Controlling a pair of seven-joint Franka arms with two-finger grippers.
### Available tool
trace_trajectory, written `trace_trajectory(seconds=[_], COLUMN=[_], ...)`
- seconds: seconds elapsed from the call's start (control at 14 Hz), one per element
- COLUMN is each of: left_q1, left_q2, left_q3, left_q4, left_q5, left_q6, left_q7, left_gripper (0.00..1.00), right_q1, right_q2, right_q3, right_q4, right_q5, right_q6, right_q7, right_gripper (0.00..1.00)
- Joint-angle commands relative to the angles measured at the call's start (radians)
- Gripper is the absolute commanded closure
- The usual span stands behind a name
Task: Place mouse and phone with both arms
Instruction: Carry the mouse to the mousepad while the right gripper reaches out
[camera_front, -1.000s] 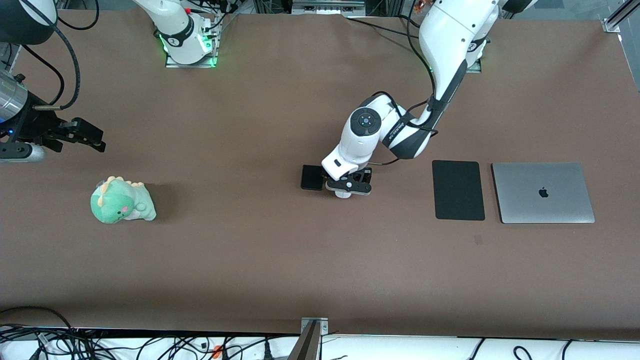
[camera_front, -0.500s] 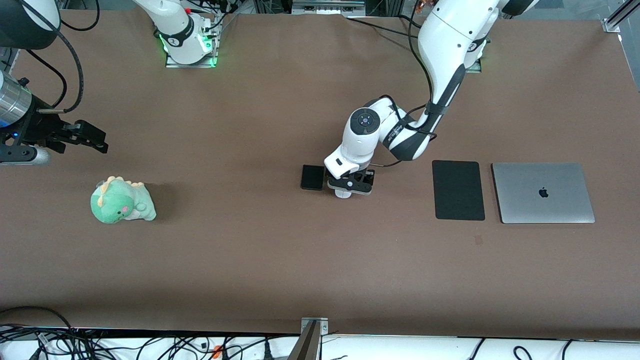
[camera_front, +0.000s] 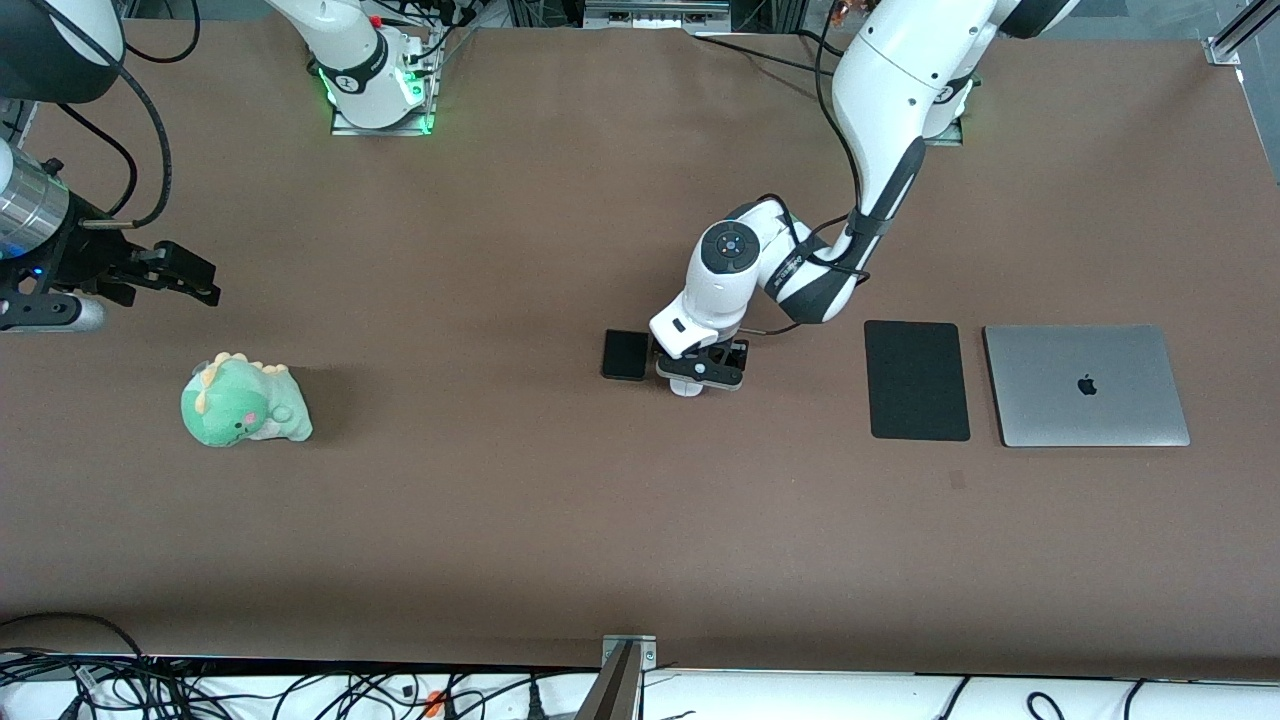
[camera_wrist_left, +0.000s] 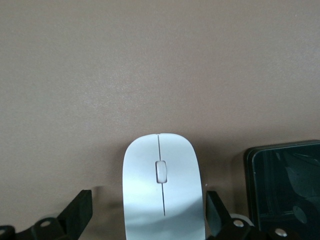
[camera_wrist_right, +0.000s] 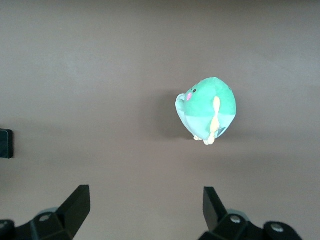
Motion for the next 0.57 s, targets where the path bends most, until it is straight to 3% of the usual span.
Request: trace_trajectory(seconds=[0.0, 0.07, 0.36, 0.43, 0.5], left_q1=[-0.009, -0.009, -0.018, -0.015, -0.009], left_q2=[0.001, 0.001, -0.001, -0.004, -0.01], left_q3=[0.006, 0.006, 0.004, 0.003, 0.003], left_q4=[-0.002, -0.002, 0.001, 0.001, 0.007], left_q5=[0.031, 0.031, 0.031, 0.031, 0.031], left_q6=[0.029, 0.029, 0.028, 0.026, 0.025], left_q7=[-0.021, -0.02, -0.023, -0.023, -0.017], left_gripper=[0.0, 0.0, 0.63, 0.7, 0.72], right_q1=[0.011, 0.012, 0.014, 0.014, 0.014], right_q2=[0.007, 0.007, 0.036, 0.036, 0.038], right_q3=[0.003, 0.003, 0.003, 0.002, 0.002], right_q4=[-0.001, -0.001, 0.0, 0.0, 0.0], right_q5=[-0.011, -0.011, -0.012, -0.014, -0.016], right_q6=[-0.022, -0.039, -0.121, -0.141, -0.158], right_q7=[-0.009, -0.009, -0.011, -0.012, -0.012], right_gripper=[0.0, 0.0, 0.0, 0.0, 0.0])
